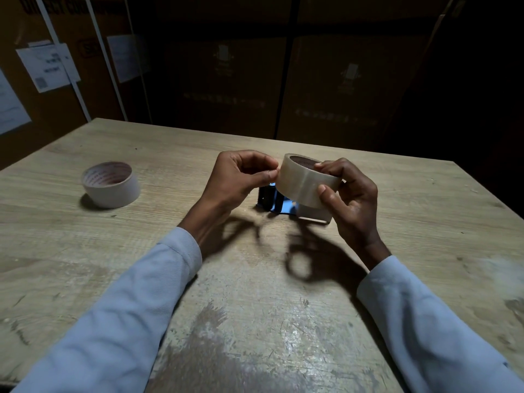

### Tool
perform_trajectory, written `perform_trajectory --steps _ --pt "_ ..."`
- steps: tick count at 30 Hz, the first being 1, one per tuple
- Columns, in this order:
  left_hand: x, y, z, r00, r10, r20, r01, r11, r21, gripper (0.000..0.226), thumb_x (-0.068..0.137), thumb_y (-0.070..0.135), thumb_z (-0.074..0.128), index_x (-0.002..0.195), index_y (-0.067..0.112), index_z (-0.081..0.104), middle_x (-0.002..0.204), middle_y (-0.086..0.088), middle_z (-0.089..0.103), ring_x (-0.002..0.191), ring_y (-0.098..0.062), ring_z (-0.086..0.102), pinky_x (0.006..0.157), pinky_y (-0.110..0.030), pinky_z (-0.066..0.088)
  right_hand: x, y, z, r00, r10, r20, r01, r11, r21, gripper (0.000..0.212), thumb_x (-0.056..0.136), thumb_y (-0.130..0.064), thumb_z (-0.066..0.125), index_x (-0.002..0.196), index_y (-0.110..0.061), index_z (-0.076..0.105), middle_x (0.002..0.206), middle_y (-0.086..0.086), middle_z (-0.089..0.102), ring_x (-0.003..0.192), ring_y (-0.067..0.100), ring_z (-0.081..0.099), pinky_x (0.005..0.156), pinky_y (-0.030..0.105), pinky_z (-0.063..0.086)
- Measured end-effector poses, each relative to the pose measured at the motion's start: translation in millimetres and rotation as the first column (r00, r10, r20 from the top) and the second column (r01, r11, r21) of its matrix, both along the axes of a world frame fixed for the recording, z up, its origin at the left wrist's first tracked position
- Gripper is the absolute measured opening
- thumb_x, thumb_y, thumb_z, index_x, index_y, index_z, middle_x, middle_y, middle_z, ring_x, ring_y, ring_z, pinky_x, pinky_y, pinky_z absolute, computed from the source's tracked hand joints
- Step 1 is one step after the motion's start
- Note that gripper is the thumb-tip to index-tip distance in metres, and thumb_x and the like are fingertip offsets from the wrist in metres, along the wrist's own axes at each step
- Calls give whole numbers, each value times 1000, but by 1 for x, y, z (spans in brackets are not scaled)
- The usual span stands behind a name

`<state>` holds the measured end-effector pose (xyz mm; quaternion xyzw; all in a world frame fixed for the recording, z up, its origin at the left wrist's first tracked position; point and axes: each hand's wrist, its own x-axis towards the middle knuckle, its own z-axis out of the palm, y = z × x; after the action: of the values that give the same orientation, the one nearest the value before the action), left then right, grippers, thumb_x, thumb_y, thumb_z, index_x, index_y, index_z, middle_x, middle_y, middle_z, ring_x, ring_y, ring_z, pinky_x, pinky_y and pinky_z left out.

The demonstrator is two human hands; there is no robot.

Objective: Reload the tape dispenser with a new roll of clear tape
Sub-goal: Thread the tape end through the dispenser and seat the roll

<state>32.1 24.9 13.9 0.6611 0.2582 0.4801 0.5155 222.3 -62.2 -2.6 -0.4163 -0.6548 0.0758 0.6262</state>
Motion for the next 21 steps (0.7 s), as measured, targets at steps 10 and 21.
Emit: perform_trajectory --steps 10,21 --pt "16 -5 -1 994 61 -86 -51 991 122 33 92 -12 51 80 19 50 78 2 56 71 -2 54 70 -19 50 1 5 -4 997 -78 24 78 997 4 21 84 -24 59 94 -5 62 96 17 64 92 32 62 71 42 49" --pt "8 -7 6 991 -14 130 15 1000 -1 26 92 -11 55 85 14 52 83 -4 61 69 -10 60 72 -26 56 10 3 -3 988 -121 -100 117 992 -47 21 83 -27 59 88 -6 59 87 -3 60 81 0 55 65 14 42"
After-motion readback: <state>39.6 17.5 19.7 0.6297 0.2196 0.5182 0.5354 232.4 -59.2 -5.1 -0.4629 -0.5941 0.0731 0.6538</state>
